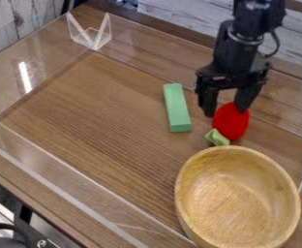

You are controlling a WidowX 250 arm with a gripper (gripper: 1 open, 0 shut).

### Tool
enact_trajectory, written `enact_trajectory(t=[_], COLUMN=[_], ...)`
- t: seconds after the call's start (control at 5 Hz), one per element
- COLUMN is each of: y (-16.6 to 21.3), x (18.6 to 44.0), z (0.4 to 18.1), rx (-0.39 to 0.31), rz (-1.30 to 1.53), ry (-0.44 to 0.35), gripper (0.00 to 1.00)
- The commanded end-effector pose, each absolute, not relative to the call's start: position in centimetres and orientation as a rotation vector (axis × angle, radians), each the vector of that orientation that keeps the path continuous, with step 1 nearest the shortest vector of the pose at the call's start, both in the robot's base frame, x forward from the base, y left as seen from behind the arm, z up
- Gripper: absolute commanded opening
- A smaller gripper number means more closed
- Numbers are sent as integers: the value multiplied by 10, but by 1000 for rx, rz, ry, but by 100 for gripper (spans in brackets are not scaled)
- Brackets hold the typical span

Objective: Move the red object to the left side of the table

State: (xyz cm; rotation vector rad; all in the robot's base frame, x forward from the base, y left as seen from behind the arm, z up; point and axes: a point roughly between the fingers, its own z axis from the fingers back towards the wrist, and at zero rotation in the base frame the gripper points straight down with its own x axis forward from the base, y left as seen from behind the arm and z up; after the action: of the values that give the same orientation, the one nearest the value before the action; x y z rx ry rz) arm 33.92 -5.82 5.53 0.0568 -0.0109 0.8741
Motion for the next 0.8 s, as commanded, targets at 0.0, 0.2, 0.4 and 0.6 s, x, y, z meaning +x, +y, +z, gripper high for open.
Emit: enact_trajectory(t=[0.0,0.2,0.4,0.6], y=[-76,-86,-71,-59], x=[342,337,330,325], z=[63,65,73,75], rx=[26,19,13,22], rz=[868,849,864,881], ry=[-39,-43,-49,-46], gripper=[100,100,0,100])
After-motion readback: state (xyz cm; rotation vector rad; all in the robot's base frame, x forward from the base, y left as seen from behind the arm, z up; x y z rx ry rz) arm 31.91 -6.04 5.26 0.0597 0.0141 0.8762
